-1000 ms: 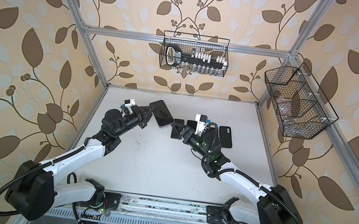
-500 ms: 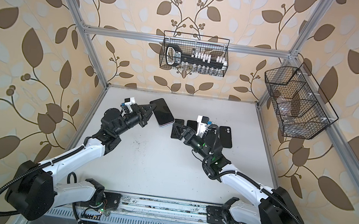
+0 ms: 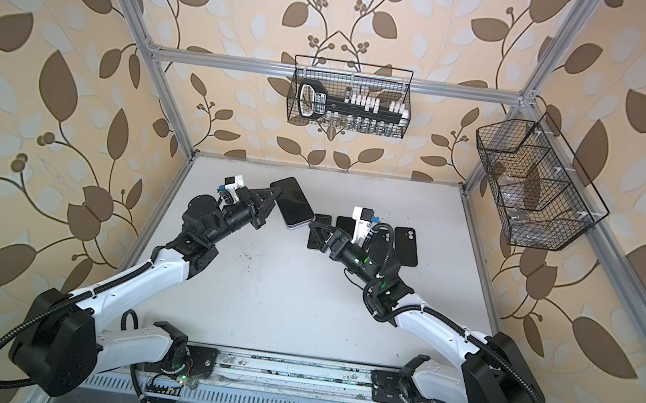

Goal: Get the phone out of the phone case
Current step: 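Close the right gripper on the light blue case edge while left holds phone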

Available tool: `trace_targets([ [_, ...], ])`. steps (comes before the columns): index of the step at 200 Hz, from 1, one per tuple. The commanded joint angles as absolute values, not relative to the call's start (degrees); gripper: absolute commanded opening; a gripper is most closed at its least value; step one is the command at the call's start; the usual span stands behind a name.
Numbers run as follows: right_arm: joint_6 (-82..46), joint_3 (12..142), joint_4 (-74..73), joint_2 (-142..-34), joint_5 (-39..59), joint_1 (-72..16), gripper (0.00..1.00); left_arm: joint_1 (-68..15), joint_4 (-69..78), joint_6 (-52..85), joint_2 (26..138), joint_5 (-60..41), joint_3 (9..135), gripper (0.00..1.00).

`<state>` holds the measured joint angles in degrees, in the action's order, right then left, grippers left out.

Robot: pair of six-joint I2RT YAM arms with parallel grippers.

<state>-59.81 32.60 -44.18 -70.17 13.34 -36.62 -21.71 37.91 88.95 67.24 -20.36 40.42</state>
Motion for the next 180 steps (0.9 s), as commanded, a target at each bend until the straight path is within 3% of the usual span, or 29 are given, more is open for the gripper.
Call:
trace_targets([
  [1, -60.4, 34.1, -46.1, -71.3, 14.4, -36.5, 0.89, -22.9, 44.0, 89.5, 66.4, -20.7, 43.9, 0.00],
  [75, -64.3, 34.6, -52.3, -75.0, 17.5, -35.2, 0.86, -23.3, 45.0, 89.4, 67.7, -21.7, 43.8, 0.00],
  [180, -77.5, 34.3, -66.8, -79.9, 17.3, -34.0, 0.75, -23.4, 45.4, 87.6, 71.6, -24.8, 46.3, 0.00],
])
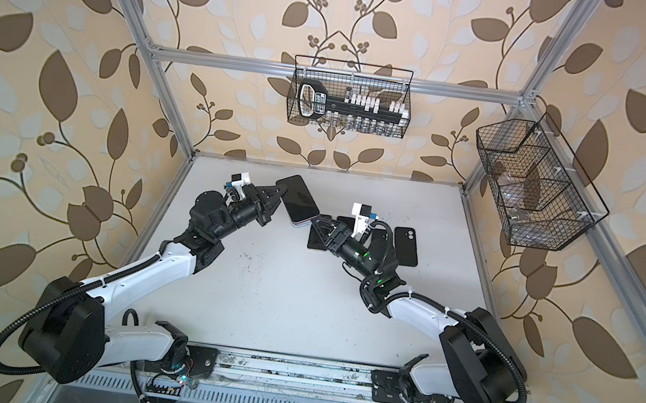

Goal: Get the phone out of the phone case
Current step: 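Close the right gripper on the light blue case edge while left holds phone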

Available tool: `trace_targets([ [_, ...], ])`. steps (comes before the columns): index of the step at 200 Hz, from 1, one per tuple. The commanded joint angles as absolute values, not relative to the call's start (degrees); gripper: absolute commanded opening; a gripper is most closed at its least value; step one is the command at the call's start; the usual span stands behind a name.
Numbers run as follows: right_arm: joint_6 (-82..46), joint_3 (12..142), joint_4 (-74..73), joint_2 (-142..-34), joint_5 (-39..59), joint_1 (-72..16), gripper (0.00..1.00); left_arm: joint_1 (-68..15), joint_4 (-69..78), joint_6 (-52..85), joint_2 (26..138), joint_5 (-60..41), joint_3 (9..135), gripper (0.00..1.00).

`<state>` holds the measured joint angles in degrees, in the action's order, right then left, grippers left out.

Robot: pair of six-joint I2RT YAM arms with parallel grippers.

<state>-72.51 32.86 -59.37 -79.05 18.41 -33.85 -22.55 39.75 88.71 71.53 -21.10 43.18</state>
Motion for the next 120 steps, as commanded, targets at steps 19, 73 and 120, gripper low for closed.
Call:
trace_targets([
  [19, -78.4, 34.5, -68.2, -80.6, 17.2, -34.3, 0.73, -23.4, 45.0, 87.2, 72.1, -25.4, 46.9, 0.00],
  [73, -80.9, 34.5, -71.3, -81.8, 16.7, -34.3, 0.64, -23.2, 44.7, 86.0, 73.7, -26.6, 47.7, 0.00],
  [120, -81.7, 34.7, -71.9, -82.3, 17.3, -33.7, 0.55, -22.8, 44.4, 85.1, 73.9, -27.2, 47.6, 0.00],
])
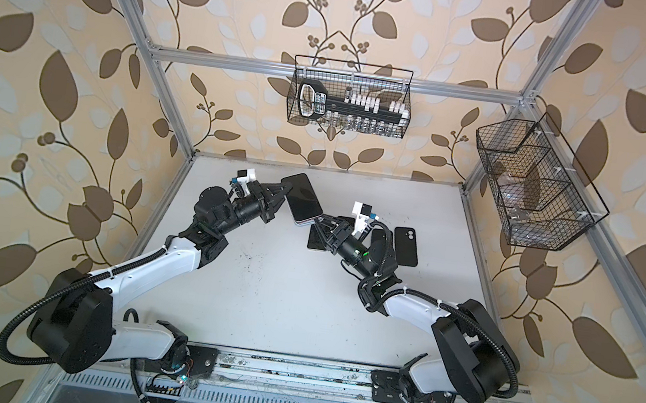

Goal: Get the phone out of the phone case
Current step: 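Close the right gripper on the light blue case edge while left holds phone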

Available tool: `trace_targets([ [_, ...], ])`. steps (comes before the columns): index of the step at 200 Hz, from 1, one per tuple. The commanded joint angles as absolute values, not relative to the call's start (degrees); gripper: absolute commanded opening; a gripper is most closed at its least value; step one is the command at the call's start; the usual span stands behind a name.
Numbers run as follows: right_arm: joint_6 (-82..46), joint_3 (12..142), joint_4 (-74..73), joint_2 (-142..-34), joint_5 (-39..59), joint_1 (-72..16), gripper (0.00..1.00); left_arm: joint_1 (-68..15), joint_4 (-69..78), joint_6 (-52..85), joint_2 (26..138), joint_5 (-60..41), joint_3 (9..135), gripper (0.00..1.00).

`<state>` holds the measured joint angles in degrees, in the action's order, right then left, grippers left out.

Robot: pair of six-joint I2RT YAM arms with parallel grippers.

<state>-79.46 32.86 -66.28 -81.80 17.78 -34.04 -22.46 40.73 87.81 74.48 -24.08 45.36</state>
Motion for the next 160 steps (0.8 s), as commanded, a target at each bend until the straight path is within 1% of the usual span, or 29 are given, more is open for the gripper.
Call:
trace_targets([
  [1, -81.7, 34.7, -71.9, -82.3, 17.3, -33.7, 0.55, -22.7, 44.3, 85.1, 73.9, -27.2, 47.6, 0.00],
  [26, -82.0, 35.2, -71.9, -82.6, 17.5, -33.3, 0.52, -22.7, 44.3, 84.9, 74.0, -27.1, 47.7, 0.00],
  [58, -82.4, 36.5, -72.0, -83.6, 18.5, -33.2, 0.46, -22.6, 44.3, 84.6, 74.1, -26.6, 47.3, 0.00],
  [94, -83.0, 37.1, -72.2, -83.9, 19.4, -33.1, 0.35, -22.3, 44.5, 84.5, 74.1, -26.2, 46.8, 0.00],
  [122, -83.0, 36.8, -71.9, -83.4, 19.7, -33.2, 0.30, -21.8, 44.5, 84.4, 74.1, -26.0, 46.7, 0.00],
  [160, -83.5, 37.1, -71.7, -83.4, 20.5, -33.3, 0.25, -21.6, 43.2, 83.5, 73.9, -25.5, 47.0, 0.00],
])
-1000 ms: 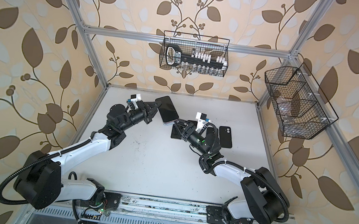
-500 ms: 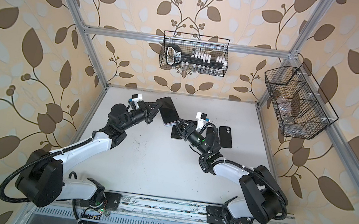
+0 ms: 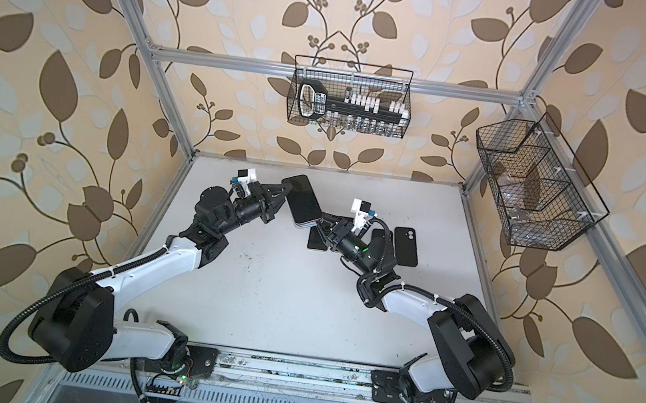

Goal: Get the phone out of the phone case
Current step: 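Close the right gripper on the light blue case edge while left holds phone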

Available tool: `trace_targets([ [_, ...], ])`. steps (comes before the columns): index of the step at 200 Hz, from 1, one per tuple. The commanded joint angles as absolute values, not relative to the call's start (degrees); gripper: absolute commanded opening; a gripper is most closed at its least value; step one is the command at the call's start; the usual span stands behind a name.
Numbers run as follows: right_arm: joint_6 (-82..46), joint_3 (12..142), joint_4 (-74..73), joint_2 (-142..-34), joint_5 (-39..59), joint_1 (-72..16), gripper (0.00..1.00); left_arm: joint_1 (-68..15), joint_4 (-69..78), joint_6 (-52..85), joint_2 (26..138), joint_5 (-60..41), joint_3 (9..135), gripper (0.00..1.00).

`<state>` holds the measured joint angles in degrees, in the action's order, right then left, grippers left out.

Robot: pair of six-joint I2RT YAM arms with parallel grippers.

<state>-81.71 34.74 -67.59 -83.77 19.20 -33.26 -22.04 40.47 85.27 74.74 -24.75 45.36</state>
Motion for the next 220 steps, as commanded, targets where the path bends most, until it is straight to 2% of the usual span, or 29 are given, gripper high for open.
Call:
trace_targets([
  [1, -83.5, 37.1, -71.7, -83.4, 20.5, -33.4, 0.25, -21.6, 43.2, 83.4, 73.9, -25.5, 47.0, 0.00],
  [54, -84.0, 36.5, -71.8, -83.0, 21.3, -34.0, 0.34, -21.6, 43.5, 83.7, 75.0, -25.2, 47.4, 0.00],
  [84, -84.2, 36.4, -71.8, -82.8, 22.2, -34.3, 0.34, -21.6, 43.3, 83.8, 75.7, -25.4, 48.1, 0.00],
  [147, -84.5, 36.5, -72.0, -82.8, 23.6, -34.4, 0.28, -21.6, 43.2, 83.5, 75.8, -25.2, 48.3, 0.00],
  [196, -84.6, 36.3, -72.0, -82.3, 23.6, -33.8, 0.17, -21.6, 42.3, 82.8, 75.6, -24.9, 47.5, 0.00],
  [220, -84.6, 36.3, -72.1, -82.0, 23.3, -33.8, 0.09, -21.6, 43.1, 83.4, 75.0, -23.8, 46.1, 0.23],
])
